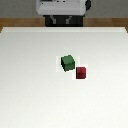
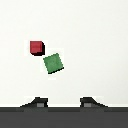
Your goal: Place the red cube on top of the green cube.
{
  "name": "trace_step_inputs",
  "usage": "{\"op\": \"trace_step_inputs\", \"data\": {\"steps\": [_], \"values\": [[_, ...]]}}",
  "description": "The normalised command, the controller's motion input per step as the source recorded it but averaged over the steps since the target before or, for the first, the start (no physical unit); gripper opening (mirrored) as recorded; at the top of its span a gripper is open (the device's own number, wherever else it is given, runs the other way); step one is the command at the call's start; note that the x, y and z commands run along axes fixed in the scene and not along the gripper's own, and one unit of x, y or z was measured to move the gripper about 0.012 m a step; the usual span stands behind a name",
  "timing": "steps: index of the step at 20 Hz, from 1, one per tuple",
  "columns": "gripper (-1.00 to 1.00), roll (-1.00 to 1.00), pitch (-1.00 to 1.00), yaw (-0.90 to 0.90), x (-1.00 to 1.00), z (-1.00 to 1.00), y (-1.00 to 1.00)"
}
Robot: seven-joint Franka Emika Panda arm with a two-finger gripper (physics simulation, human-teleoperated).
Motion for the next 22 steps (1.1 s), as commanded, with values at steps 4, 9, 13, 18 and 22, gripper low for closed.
{"op": "trace_step_inputs", "data": {"steps": [4, 9, 13, 18, 22], "values": [[1.0, 0.0, 0.0, 0.0, 0.0, 0.0, 0.0], [1.0, 0.0, 0.0, 0.0, 0.0, 0.0, 0.0], [1.0, 0.0, 0.0, 0.0, 0.75, 0.0, 0.0], [1.0, 0.0, 0.0, 0.0, 1.0, 0.0, 0.0], [1.0, 0.0, 0.0, 0.0, 0.25, 0.0, 0.25]]}}
